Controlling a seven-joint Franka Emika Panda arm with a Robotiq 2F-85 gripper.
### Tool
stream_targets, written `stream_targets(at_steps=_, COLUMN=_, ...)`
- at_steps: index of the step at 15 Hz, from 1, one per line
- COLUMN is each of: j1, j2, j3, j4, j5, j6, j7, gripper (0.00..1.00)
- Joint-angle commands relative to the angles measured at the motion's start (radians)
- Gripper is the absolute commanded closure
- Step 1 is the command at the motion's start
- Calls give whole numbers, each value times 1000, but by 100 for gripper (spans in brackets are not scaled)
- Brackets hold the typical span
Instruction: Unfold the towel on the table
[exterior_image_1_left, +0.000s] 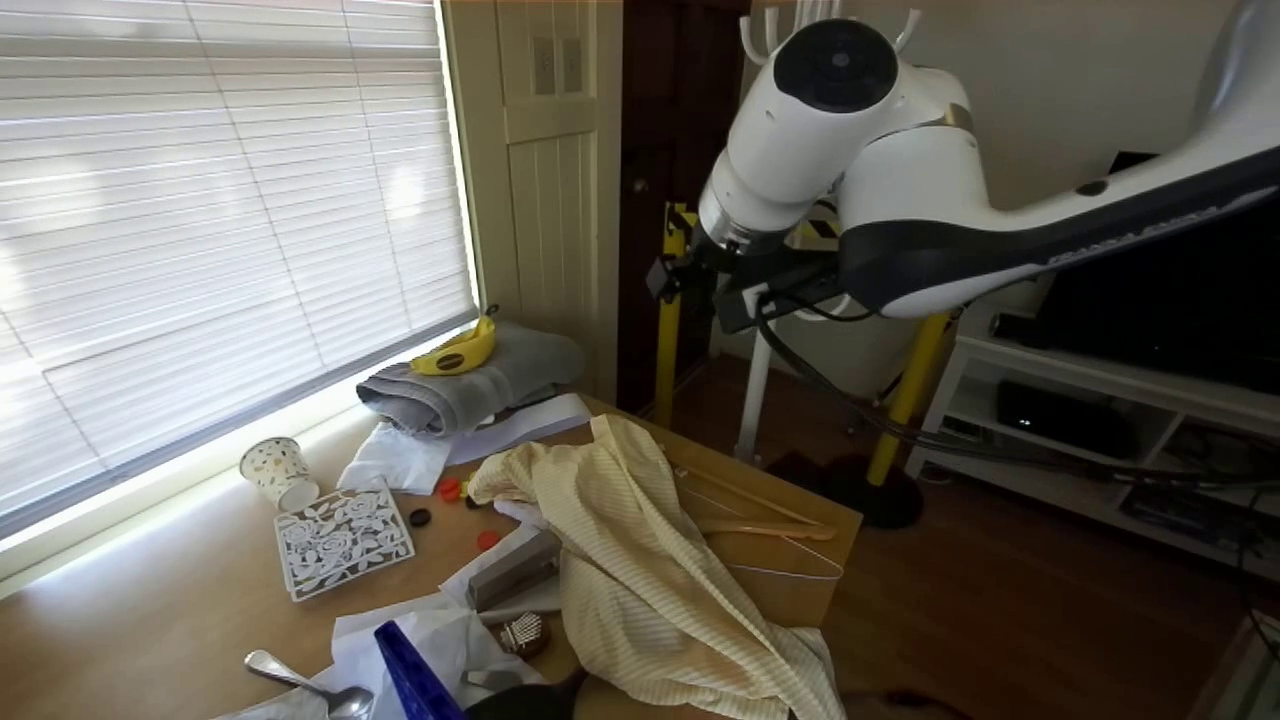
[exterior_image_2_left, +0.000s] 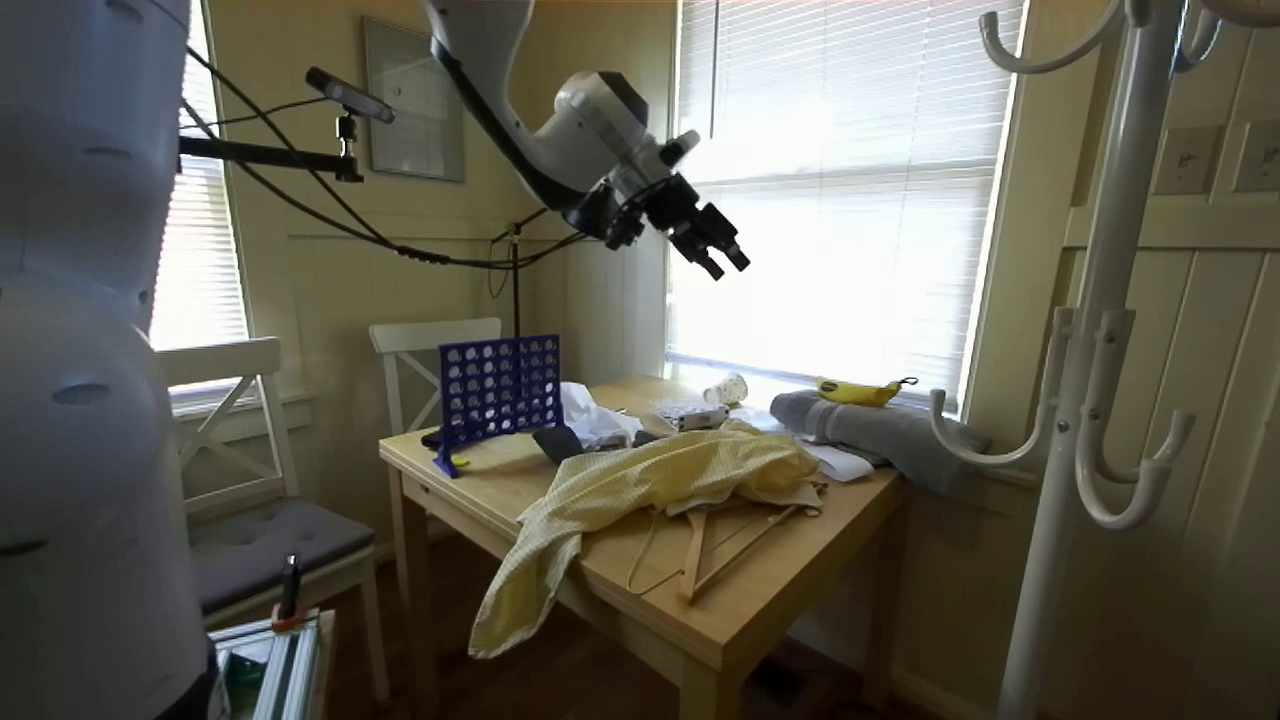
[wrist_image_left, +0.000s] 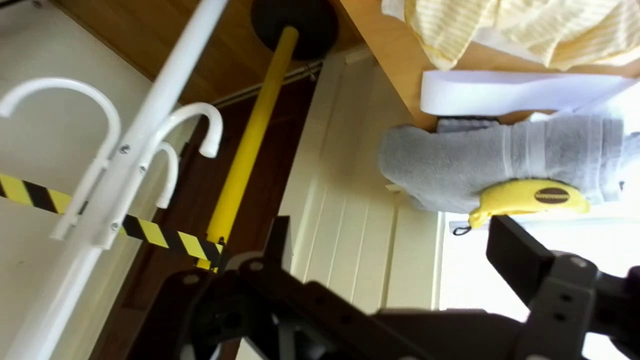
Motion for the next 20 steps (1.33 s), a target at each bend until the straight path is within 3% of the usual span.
stream_targets(at_steps=1, j1=-56, j2=148, j3=-37, j4=140, j5=64, j6=184, j7=-45, gripper=0)
stream_targets(at_steps=6, j1=-97, j2=336, j3=-28, j4=293, j5=432, j6=323, j7=-327, gripper=0)
stream_targets(at_steps=7, j1=-36, j2=241, j3=-111, j4=188, j5=360, j6=308, j7=-240, gripper=0)
stream_targets(at_steps=9, j1=-29, j2=295, j3=-120, j4=237, j5=443, j6=330, j7=-316, gripper=0)
stream_targets(at_steps=11, j1=-10, j2=294, j3=-136, j4=249, j5=444, j6=295, j7=-294, gripper=0)
stream_targets(at_steps=14, j1=-32, j2=351, j3=-116, j4=292, j5=578, j6=250, j7=-387, gripper=0)
stream_targets(at_steps=18, j1=-65, j2=468, j3=-138, j4=398, j5=705, j6=301, j7=-521, gripper=0)
stream_targets(at_steps=20, j1=-101, j2=542, j3=-118, j4=474, j5=789, j6=298, j7=-644, gripper=0)
